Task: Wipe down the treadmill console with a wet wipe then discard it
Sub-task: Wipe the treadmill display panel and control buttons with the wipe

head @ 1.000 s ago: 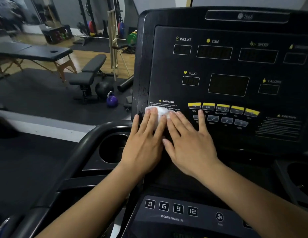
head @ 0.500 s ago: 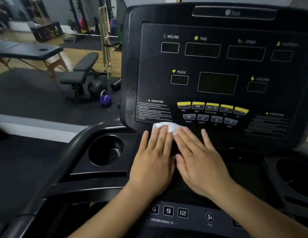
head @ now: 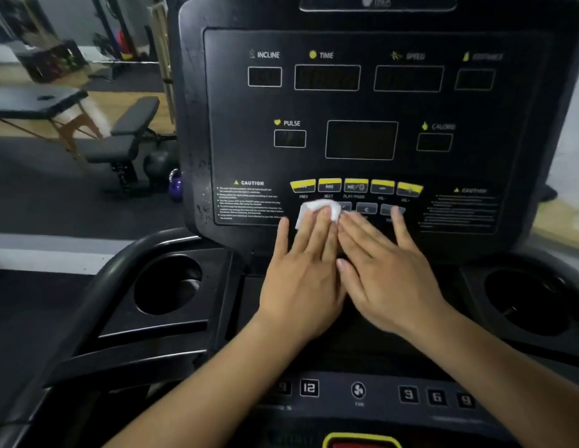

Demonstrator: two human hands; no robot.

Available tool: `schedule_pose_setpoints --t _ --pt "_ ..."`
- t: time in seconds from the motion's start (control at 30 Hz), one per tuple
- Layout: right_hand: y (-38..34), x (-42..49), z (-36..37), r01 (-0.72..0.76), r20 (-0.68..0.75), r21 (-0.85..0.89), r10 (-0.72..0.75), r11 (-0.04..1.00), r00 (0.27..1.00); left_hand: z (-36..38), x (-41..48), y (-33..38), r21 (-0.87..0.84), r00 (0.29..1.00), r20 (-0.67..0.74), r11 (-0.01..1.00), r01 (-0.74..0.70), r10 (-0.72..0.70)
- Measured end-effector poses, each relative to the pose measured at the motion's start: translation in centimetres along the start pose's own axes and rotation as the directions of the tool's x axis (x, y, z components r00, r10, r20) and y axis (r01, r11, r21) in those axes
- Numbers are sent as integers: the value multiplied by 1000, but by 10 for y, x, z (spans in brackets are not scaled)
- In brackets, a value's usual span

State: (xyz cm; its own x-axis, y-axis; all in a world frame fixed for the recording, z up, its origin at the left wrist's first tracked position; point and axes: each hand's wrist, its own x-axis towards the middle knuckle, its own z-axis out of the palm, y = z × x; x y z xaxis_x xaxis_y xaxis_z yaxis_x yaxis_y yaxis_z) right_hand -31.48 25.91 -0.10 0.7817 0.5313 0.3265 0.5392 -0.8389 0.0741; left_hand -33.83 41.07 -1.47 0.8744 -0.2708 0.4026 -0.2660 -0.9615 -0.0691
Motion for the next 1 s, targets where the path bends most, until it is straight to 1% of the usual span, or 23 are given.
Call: schedule_pose_setpoints --t 0.03,0.17,0.2,0.3,0.33,0.4,0.5,0.57,0.67,0.73,0.8,0.87,1.0 --pt "4 1 -1 -5 -7 5 5 1000 1000 0 5 2 8 1000 8 1000 -13 13" --pt "20 -31 15 64 5 -16 -64 998 998 8 -16 19 -11 994 96 998 -58 59" --pt "26 -35 15 67 -10 -19 -67 998 998 9 -16 23 -6 994 90 998 -57 57" --pt "49 -28 6 15 -44 -35 -17 999 999 8 8 39 -1 998 25 998 -64 64" --pt "55 -28 3 -14 -54 -33 12 999 998 5 16 45 -3 997 25 997 -73 73" --pt "66 -39 5 -38 -64 -24 36 999 997 5 21 61 -10 992 59 994 -107 108" --pt "78 -64 11 -11 -56 -29 9 1000 998 7 13 79 -12 984 127 992 -125 126" --pt "91 -62 5 3 -75 -36 -5 999 997 7 24 85 14 986 95 990 -142 140" --pt "112 -56 -5 -48 -114 -42 43 998 993 0 49 95 22 982 73 985 -173 171" --pt "121 -67 1 -67 -122 -46 61 997 991 3 51 105 18 968 124 975 -221 217" --pt "130 -84 9 -57 -132 -60 48 997 990 7 44 115 15 954 193 972 -235 228" --pt "143 -93 6 -43 -153 -88 29 995 988 6 47 125 12 955 185 971 -237 231" --pt "170 -97 -4 -89 -172 -131 66 987 983 -2 75 149 52 930 199 944 -326 310"
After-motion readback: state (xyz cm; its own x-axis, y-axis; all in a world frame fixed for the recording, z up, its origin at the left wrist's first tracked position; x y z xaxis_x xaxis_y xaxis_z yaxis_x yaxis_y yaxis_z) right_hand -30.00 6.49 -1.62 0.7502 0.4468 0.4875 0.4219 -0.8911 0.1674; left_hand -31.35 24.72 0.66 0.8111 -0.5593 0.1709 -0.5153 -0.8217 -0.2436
